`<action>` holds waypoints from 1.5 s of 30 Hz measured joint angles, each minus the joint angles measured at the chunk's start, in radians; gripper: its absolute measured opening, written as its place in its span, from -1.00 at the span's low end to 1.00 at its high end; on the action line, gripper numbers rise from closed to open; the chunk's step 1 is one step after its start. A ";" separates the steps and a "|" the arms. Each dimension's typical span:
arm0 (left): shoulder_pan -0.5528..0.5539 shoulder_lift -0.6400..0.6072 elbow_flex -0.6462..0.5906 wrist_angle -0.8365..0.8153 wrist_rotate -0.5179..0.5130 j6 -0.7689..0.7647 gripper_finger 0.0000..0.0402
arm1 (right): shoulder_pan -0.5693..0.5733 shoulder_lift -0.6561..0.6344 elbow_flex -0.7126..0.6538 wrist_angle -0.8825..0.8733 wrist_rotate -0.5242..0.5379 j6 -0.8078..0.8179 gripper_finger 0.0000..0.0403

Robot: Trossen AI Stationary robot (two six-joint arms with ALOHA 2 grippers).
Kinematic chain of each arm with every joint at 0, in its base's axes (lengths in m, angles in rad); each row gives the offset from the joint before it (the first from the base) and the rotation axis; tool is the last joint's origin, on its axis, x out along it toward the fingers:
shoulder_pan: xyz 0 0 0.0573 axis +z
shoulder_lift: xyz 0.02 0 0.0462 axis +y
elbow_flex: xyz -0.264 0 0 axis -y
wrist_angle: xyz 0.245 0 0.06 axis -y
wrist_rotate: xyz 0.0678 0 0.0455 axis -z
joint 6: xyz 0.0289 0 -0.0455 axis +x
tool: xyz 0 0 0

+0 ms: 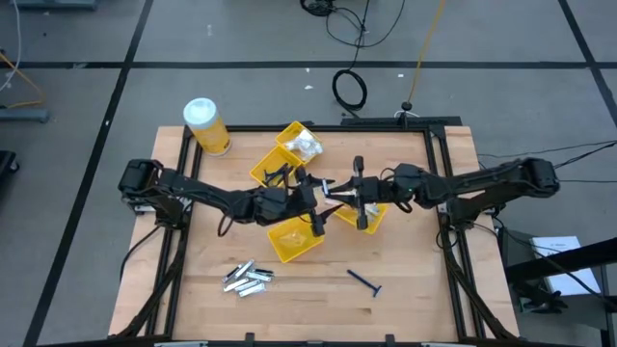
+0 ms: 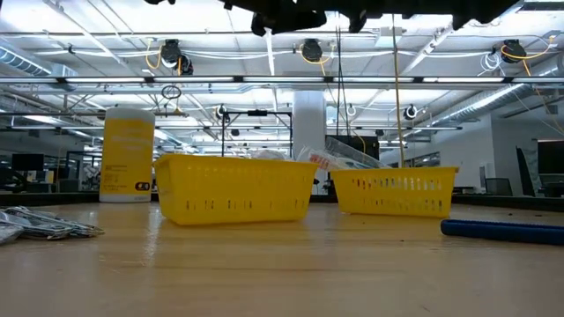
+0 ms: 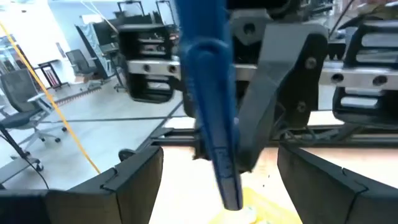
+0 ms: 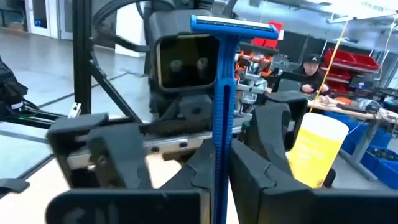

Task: Pick & Place Travel size toiletries
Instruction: Put the blue razor into the bottom left yellow basket

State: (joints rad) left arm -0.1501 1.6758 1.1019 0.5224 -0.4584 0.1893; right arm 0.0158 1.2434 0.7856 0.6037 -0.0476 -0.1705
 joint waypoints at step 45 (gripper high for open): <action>0.051 -0.098 0.000 -0.148 0.079 -0.095 -0.94 | 0.000 -0.113 -0.075 0.032 -0.032 0.062 -0.21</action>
State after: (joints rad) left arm -0.0986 1.5776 1.1015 0.3743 -0.3794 0.0942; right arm 0.0154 1.1299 0.7105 0.6355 -0.0797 -0.1086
